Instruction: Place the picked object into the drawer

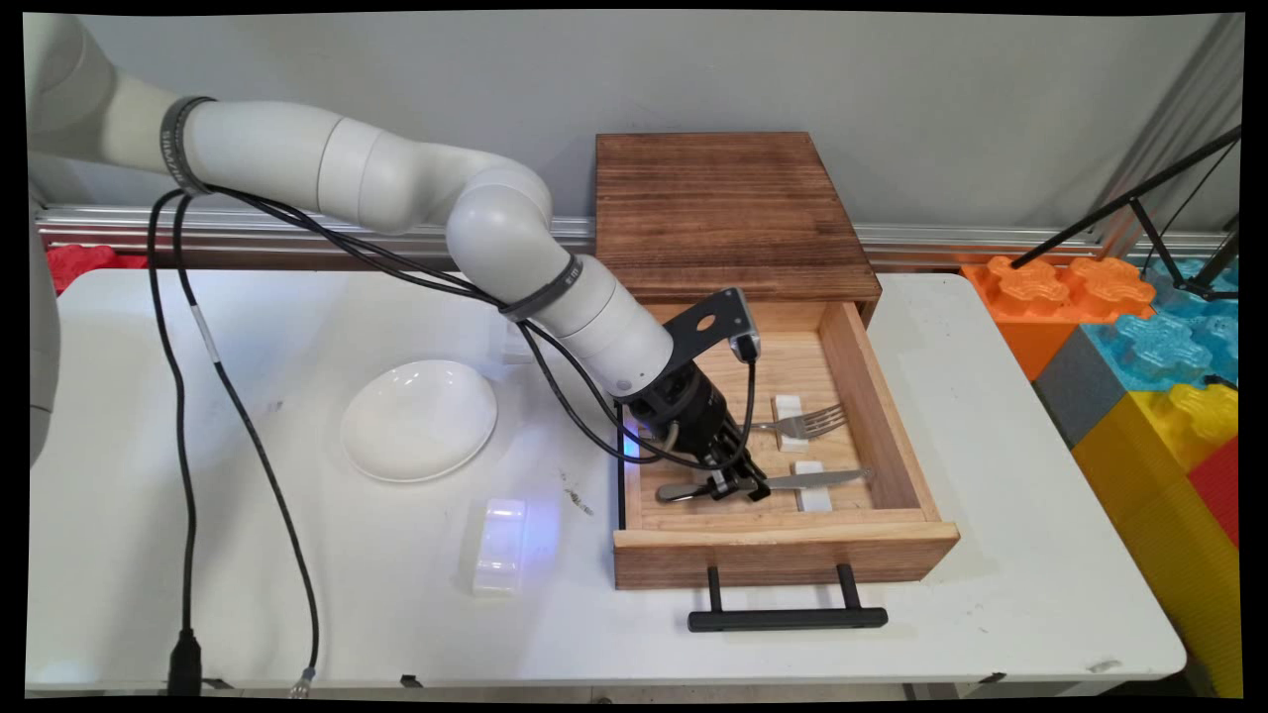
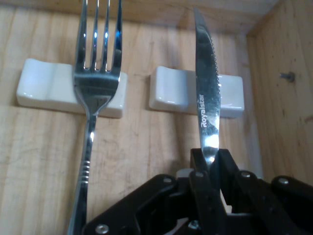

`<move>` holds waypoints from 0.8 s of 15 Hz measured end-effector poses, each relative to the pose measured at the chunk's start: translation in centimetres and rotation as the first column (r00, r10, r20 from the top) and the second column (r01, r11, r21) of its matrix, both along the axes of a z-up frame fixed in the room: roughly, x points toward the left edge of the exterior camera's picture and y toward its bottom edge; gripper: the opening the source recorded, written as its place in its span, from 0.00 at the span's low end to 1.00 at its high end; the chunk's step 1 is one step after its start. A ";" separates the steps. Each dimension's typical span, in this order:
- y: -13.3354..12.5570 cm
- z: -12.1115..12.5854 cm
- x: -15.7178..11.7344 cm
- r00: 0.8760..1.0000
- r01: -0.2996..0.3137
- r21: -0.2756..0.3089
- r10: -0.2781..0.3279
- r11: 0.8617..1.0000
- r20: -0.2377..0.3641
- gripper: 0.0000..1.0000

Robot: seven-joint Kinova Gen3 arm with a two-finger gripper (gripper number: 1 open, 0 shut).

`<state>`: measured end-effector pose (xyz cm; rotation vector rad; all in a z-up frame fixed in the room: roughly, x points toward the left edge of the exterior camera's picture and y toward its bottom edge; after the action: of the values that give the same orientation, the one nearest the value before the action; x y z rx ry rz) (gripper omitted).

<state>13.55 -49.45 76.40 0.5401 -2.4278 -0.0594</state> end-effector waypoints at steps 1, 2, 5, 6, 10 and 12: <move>0.0 -0.1 0.0 1.000 0.002 0.003 -0.002 1.000 0.000 0.00; 0.0 -0.1 0.1 1.000 0.004 0.006 -0.004 1.000 0.001 0.00; 0.0 -0.3 0.1 1.000 0.007 0.011 -0.007 1.000 0.002 0.00; -0.1 -0.3 0.1 1.000 0.008 0.011 -0.008 1.000 0.001 0.00; -0.2 -0.3 0.1 1.000 0.014 0.009 -0.014 1.000 0.000 1.00; -0.2 -0.2 0.2 1.000 0.019 0.008 -0.019 1.000 0.001 1.00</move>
<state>13.73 -49.70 76.21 0.5211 -2.4353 -0.0771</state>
